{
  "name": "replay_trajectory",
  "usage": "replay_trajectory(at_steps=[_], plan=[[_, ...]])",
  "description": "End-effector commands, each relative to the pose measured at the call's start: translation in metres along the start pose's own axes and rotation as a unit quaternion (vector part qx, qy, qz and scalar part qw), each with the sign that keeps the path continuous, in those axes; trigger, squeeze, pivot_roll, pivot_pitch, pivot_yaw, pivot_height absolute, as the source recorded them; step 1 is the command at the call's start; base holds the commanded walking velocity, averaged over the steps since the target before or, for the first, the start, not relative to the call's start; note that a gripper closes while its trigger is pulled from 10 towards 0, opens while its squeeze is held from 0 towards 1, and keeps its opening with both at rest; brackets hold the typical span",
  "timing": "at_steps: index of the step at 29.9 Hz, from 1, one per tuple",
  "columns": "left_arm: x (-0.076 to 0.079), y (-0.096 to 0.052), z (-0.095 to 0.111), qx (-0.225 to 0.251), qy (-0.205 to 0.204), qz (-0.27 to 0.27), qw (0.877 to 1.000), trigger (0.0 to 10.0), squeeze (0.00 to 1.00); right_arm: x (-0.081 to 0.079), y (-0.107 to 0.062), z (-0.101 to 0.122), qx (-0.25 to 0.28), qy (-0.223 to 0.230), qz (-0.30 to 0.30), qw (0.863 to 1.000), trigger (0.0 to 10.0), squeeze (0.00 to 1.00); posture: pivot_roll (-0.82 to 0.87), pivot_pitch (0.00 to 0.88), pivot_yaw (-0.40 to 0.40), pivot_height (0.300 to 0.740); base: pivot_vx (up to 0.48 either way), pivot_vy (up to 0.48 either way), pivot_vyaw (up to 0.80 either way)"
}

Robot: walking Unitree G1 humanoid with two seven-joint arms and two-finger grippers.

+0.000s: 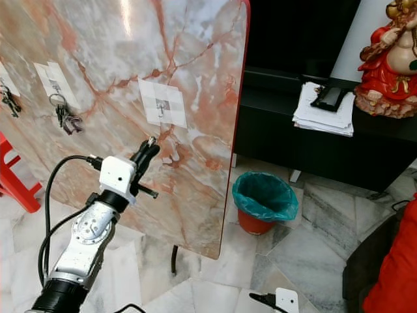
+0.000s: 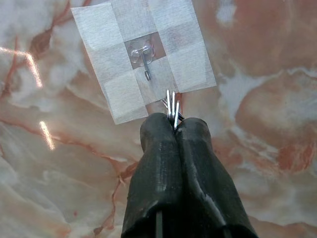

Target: Hang keys on a hook

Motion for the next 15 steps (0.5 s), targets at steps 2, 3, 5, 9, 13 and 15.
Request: replay_trajectory(at_steps=[2, 3, 5, 9, 13, 15], plan=[[0.0024, 0.0024, 0.0067, 0.011, 0.0, -0.005, 1.0, 10.0, 0.0, -0.0006, 0.0, -0.0022, -0.004, -0.001, 0.0, 1.0, 10.0, 0.0, 0.14, 0.075, -0.027, 0.74, 0.242, 0.0, 0.0], [0.0028, 0.0024, 0.0068, 0.012, -0.002, -0.006, 1.0, 10.0, 0.0, -0.0005, 0.0, -0.0021, -0.004, -0.001, -0.001, 1.0, 10.0, 0.0, 0.14, 0.075, -0.027, 0.74, 0.24, 0.0, 0.0], [0.0033, 0.0025, 0.0068, 0.012, -0.003, -0.007, 1.0, 10.0, 0.0, -0.0005, 0.0, -0.0021, -0.004, -0.001, -0.001, 1.0, 10.0, 0.0, 0.14, 0.075, -0.027, 0.74, 0.247, 0.0, 0.0], [0.0042, 0.0021, 0.0068, 0.012, -0.004, -0.008, 1.0, 10.0, 0.0, -0.0003, 0.0, -0.0023, -0.004, 0.0, -0.001, 1.0, 10.0, 0.0, 0.14, 0.075, -0.028, 0.74, 0.263, 0.0, 0.0], [0.0046, 0.002, 0.0067, 0.011, -0.002, -0.009, 1.0, 10.0, 0.0, 0.0002, -0.0001, -0.0025, -0.005, -0.002, -0.002, 1.0, 10.0, 0.0, 0.14, 0.077, -0.028, 0.74, 0.27, 0.0, 0.0], [0.0044, 0.0019, 0.0069, 0.012, -0.002, -0.009, 1.0, 10.0, 0.0, 0.0003, -0.0001, -0.0026, -0.005, -0.002, -0.001, 1.0, 10.0, 0.0, 0.14, 0.078, -0.028, 0.74, 0.276, 0.0, 0.0]])
Point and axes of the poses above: a point about 5 cm out from each wrist's last joint towards the gripper, its own y axis pointing out of the wrist towards the gripper, its own z axis along the axis of the wrist's last joint, x = y × z, the point moved 3 cm from there along y, pointing out of the wrist towards the gripper, and after that the axes turned 13 degrees about y, right-handed, at the moved point
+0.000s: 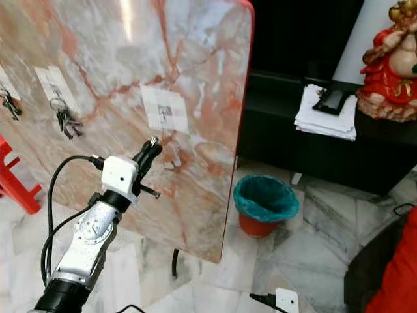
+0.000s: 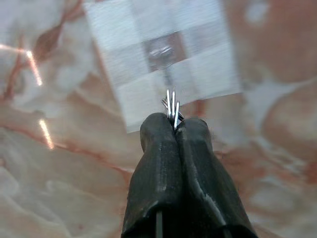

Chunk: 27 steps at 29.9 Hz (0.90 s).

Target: Hang keys on a hook

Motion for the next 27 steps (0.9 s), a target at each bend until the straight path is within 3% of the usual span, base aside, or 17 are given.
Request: replay_trajectory(at_steps=[1, 7, 27], plan=[[0.002, 0.001, 0.004, 0.007, 0.003, -0.007, 1.0, 10.0, 0.0, 0.001, 0.0, -0.003, -0.005, -0.002, -0.001, 1.0, 10.0, 0.0, 0.14, 0.078, -0.028, 0.74, 0.277, 0.0, 0.0], [0.002, 0.0, 0.006, 0.011, 0.001, -0.008, 1.0, 10.0, 0.0, 0.001, 0.0, -0.003, -0.005, -0.002, -0.002, 1.0, 10.0, 0.0, 0.14, 0.08, -0.029, 0.74, 0.274, 0.0, 0.0], [0.003, -0.004, 0.017, 0.031, 0.015, -0.02, 0.999, 10.0, 0.0, 0.002, 0.0, -0.004, -0.007, -0.003, -0.003, 1.0, 10.0, 0.0, 0.14, 0.083, -0.026, 0.74, 0.0, 0.0, 0.0]])
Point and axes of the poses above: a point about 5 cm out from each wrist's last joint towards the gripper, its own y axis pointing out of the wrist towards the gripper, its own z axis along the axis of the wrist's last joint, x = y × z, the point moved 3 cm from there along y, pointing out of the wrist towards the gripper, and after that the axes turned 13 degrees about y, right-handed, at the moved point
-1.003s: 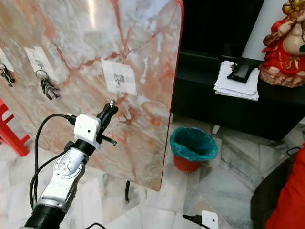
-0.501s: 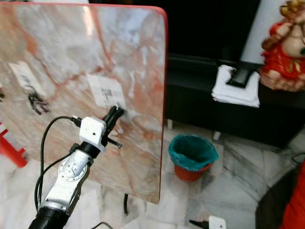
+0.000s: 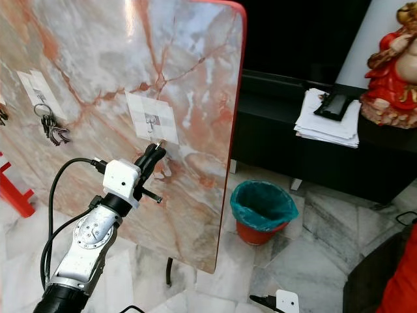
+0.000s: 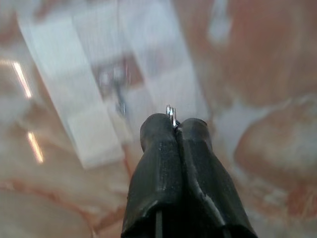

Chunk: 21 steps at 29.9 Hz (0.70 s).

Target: Hang keys on a hook

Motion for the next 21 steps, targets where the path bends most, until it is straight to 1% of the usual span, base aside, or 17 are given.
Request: replay_trajectory(at_steps=[1, 9, 18, 21], plan=[[-0.003, 0.0, 0.006, 0.008, 0.012, 0.002, 1.0, 10.0, 0.0, 0.0, 0.0, -0.002, -0.005, -0.002, -0.002, 1.0, 10.0, 0.0, 0.14, 0.081, -0.027, 0.74, 0.0, 0.0, 0.0], [-0.011, 0.002, 0.01, 0.013, 0.02, 0.011, 1.0, 10.0, 0.0, 0.0, 0.0, -0.002, -0.005, -0.006, -0.001, 1.0, 10.0, 0.0, 0.15, 0.067, -0.028, 0.74, 0.0, 0.0, 0.0], [-0.015, 0.001, 0.005, -0.005, 0.025, 0.022, 0.999, 10.0, 0.0, 0.0, 0.0, -0.001, -0.006, -0.009, 0.0, 1.0, 10.0, 0.0, 0.14, 0.077, -0.032, 0.74, 0.0, 0.0, 0.0], [-0.021, 0.001, 0.001, -0.016, 0.025, 0.043, 0.999, 10.0, 0.0, 0.0, 0.0, -0.002, -0.007, -0.01, 0.0, 1.0, 10.0, 0.0, 0.15, 0.084, -0.033, 0.74, 0.0, 0.0, 0.0]])
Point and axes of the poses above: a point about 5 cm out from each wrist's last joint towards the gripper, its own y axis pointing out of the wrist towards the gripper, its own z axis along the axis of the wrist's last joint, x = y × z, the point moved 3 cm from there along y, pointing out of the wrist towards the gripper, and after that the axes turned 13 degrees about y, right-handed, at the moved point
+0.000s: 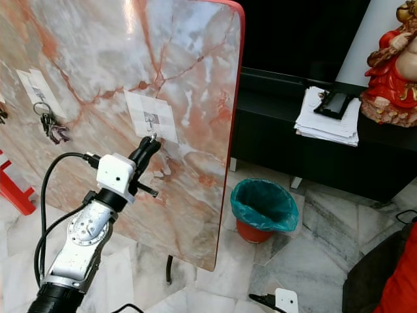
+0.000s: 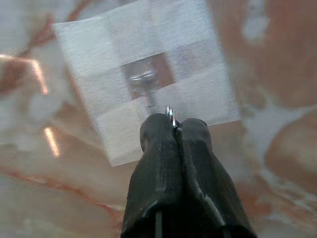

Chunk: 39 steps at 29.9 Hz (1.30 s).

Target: Hang keys on a hook

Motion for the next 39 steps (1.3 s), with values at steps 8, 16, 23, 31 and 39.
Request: replay_trajectory(at_steps=[8, 16, 23, 31, 39], plan=[[-0.013, 0.005, 0.004, 0.001, 0.0, 0.037, 0.999, 10.0, 0.0, 0.001, 0.0, -0.003, -0.008, -0.007, -0.002, 1.0, 10.0, 0.0, 0.14, 0.089, -0.034, 0.74, 0.0, 0.0, 0.0], [-0.007, 0.003, 0.004, 0.002, -0.012, 0.019, 1.0, 10.0, 0.0, 0.002, 0.0, -0.002, -0.007, -0.011, -0.003, 1.0, 10.0, 0.0, 0.15, 0.09, -0.036, 0.74, 0.0, 0.0, 0.0], [-0.001, 0.0, 0.0, -0.01, -0.012, 0.004, 1.0, 10.0, 0.0, 0.002, 0.0, -0.002, -0.008, -0.013, -0.002, 1.0, 10.0, 0.0, 0.15, 0.09, -0.036, 0.74, 0.0, 0.0, 0.0], [0.006, -0.004, 0.001, -0.007, -0.013, -0.015, 1.0, 10.0, 0.0, 0.001, 0.0, -0.002, -0.008, -0.014, -0.002, 1.0, 10.0, 0.0, 0.15, 0.092, -0.037, 0.74, 0.0, 0.0, 0.0], [-0.001, 0.003, 0.021, 0.031, 0.0, -0.008, 0.999, 10.0, 0.0, 0.002, 0.0, -0.002, -0.007, -0.015, -0.005, 1.0, 10.0, 0.0, 0.15, 0.091, -0.038, 0.74, 0.0, 0.0, 0.0]])
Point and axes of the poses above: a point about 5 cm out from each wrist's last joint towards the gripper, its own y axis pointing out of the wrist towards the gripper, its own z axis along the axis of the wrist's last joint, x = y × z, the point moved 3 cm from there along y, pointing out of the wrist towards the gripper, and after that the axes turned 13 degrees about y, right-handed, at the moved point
